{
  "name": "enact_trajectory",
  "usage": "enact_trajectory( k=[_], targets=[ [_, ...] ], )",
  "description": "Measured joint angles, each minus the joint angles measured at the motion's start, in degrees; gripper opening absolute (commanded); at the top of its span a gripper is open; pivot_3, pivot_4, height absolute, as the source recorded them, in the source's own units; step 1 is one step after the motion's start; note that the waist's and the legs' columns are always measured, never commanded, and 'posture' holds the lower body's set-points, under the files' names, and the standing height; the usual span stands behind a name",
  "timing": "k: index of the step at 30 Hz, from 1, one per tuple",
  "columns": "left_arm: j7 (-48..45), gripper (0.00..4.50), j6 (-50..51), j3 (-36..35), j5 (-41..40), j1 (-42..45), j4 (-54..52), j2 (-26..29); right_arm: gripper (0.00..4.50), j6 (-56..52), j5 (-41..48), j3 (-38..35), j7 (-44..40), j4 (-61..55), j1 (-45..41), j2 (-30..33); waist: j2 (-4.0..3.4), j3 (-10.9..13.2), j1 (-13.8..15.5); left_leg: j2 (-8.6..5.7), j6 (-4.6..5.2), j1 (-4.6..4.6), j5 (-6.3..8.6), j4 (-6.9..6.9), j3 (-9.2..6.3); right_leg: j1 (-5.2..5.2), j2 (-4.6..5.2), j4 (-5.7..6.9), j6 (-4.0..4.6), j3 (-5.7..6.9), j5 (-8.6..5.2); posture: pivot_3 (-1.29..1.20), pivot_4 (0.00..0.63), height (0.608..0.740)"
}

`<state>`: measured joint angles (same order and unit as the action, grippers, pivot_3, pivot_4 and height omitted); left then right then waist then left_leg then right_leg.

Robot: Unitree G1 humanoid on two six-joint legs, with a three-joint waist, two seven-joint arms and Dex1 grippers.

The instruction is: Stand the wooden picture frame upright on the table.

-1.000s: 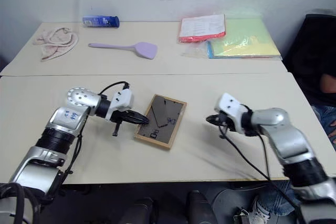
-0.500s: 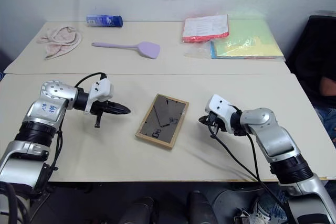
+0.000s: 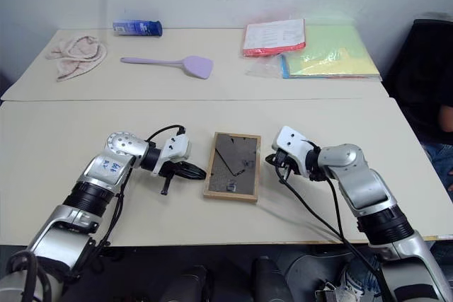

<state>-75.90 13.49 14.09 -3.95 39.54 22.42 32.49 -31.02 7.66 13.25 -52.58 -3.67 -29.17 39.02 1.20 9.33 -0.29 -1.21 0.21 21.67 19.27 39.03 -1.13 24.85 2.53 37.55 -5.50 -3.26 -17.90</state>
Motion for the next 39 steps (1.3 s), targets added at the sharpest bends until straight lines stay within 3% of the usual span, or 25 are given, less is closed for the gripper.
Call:
enact_trajectory(
  k=[2, 5, 7, 11, 15, 19, 26, 30, 33, 39],
  targets=[
    [0.7, 0.64, 6.8, -1.4, -1.4, 0.1, -0.2, 0.9, 0.00, 1.0, -0.7, 0.1, -0.5, -0.9, 1.0, 1.1, 0.00, 0.0, 0.0, -0.01, 0.01, 0.00, 0.01, 0.00, 0.00, -0.02, 0.00, 0.04, 0.00, 0.01, 0.00, 0.00, 0.150, 0.740],
    [-1.0, 1.49, 31.9, -3.7, -8.3, 0.5, -1.5, 4.4, 0.00, 2.2, -1.2, 0.8, -3.1, -5.1, 4.1, 4.5, 0.00, 0.0, 0.0, -0.01, 0.36, 0.02, 0.20, 0.01, -0.03, -0.05, -0.01, 0.05, -0.01, 0.03, 0.00, 0.00, 0.150, 0.740],
    [-1.1, 2.06, 43.0, -4.1, -11.1, 1.3, -1.5, 5.4, 0.00, 3.8, -2.5, 2.1, -4.2, -6.6, 4.8, 5.8, -0.01, 0.0, 0.0, -0.02, 0.37, 0.01, 0.21, 0.06, -0.03, -0.07, 0.00, 0.07, -0.01, 0.04, 0.00, 0.00, 0.150, 0.740],
    [-2.5, 3.34, 52.3, -1.2, -14.4, 0.9, -6.5, 8.2, 0.00, 8.0, -6.0, 5.1, -5.6, -8.0, 5.0, 6.4, -0.03, 0.0, -0.1, -0.01, 0.07, -0.01, 0.08, 0.05, -0.05, -0.06, -0.01, 0.06, 0.00, 0.03, 0.00, 0.00, 0.150, 0.740],
    [1.0, 4.44, 58.3, -1.8, -16.2, 2.9, -6.2, 5.3, 0.00, 10.0, -8.8, 6.6, -5.9, -8.2, 4.8, 6.1, -0.03, 0.0, 0.6, -0.06, 0.10, -0.37, 0.09, 0.05, -0.10, -0.48, 0.05, -0.19, 0.00, 0.07, -0.01, 0.00, 0.150, 0.740],
    [4.1, 4.44, 62.8, -1.6, -16.7, 4.6, -6.1, 2.3, 0.00, 11.6, -10.7, 6.9, -5.4, -7.6, 4.7, 5.0, -0.01, -0.1, 0.9, -0.09, 0.27, -0.52, 0.19, 0.06, -0.14, -0.63, 0.08, -0.19, 0.00, 0.08, 0.00, 0.00, 0.150, 0.740],
    [14.4, 4.44, 67.1, -2.8, -17.7, 7.3, -5.8, -9.8, 0.00, 12.0, -12.6, 6.9, -4.5, -6.6, 4.7, 2.9, -0.10, -0.4, 1.7, -0.12, 0.01, -0.66, 0.05, 0.08, -0.21, -0.87, 0.10, -0.37, -0.01, 0.13, 0.00, 0.00, 0.150, 0.740],
    [17.4, 4.44, 67.6, -5.1, -18.7, 7.7, -3.6, -13.4, 0.00, 11.9, -12.7, 6.5, -4.4, -6.8, 5.3, 2.8, -0.13, -0.5, 1.7, -0.12, 0.02, -0.85, 0.10, 0.06, -0.39, -1.20, 0.10, -0.61, -0.02, 0.30, 0.00, 0.00, 0.150, 0.740],
    [19.3, 3.90, 68.2, -6.6, -19.8, 8.1, -1.8, -15.0, 0.00, 11.9, -12.6, 6.3, -4.2, -7.2, 5.7, 2.8, -0.13, -0.4, 1.6, -0.12, -0.01, -0.82, 0.11, 0.06, -0.46, -1.21, 0.11, -0.65, -0.02, 0.38, 0.00, 0.00, 0.150, 0.740],
    [18.6, 2.09, 69.4, -4.4, -22.7, 7.3, -1.8, -12.4, 0.00, 10.6, -10.7, 3.6, -4.1, -9.3, 8.5, 3.0, -0.18, -0.4, 1.4, -0.10, -0.13, -0.44, 0.07, 0.04, -0.56, -0.89, 0.09, -0.64, -0.02, 0.46, 0.00, 0.00, 0.150, 0.740]
  ],
)
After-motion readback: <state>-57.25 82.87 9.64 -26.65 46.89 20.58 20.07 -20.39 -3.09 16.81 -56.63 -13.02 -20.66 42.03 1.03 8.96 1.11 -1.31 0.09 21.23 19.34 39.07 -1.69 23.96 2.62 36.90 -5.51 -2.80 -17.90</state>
